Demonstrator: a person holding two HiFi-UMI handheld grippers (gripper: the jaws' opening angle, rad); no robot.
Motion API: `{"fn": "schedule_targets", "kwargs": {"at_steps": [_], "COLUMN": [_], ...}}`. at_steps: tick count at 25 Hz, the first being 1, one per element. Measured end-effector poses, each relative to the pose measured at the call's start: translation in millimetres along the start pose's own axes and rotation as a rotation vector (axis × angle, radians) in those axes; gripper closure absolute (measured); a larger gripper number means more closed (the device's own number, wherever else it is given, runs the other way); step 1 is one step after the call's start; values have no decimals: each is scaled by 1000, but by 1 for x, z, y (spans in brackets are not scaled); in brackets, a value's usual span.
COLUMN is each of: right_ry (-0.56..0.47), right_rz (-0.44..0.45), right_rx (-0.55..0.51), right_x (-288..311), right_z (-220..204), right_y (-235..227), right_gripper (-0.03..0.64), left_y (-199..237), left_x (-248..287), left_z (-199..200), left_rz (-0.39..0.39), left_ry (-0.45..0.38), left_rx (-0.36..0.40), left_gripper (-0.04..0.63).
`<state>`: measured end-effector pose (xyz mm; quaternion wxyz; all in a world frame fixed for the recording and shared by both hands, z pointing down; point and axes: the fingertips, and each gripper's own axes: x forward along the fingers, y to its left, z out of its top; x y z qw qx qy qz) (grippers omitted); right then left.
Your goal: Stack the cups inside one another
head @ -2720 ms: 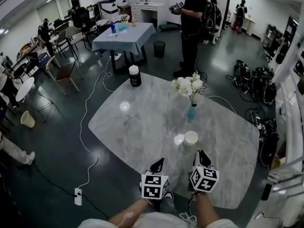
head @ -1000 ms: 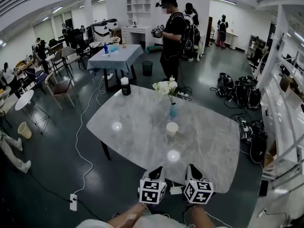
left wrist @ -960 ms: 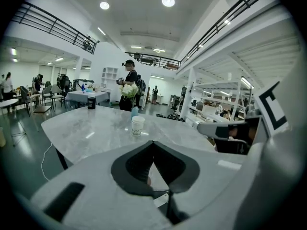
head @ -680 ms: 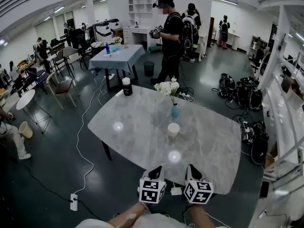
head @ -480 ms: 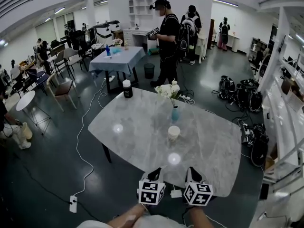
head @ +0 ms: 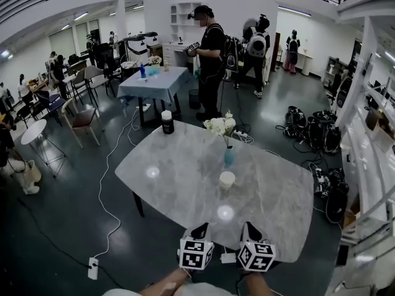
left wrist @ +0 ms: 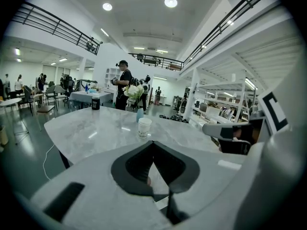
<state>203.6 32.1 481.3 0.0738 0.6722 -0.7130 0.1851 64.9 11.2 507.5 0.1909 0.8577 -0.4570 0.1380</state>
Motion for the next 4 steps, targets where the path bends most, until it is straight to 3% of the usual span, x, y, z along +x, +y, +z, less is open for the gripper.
{"fn": "schedule_targets", "kwargs": {"at_steps": [4], "right_ry": [5], "right_rz": [2], "right_rx": [-1], "right_x": [-1], "right_z": [-1], "right_y": [2], "right_gripper": [609], "left_y": [1], "left_x": [-3], "left_z": [0], "left_rz": [4], "left_ry": [2], "left_rx": [1], "left_gripper": [598]}}
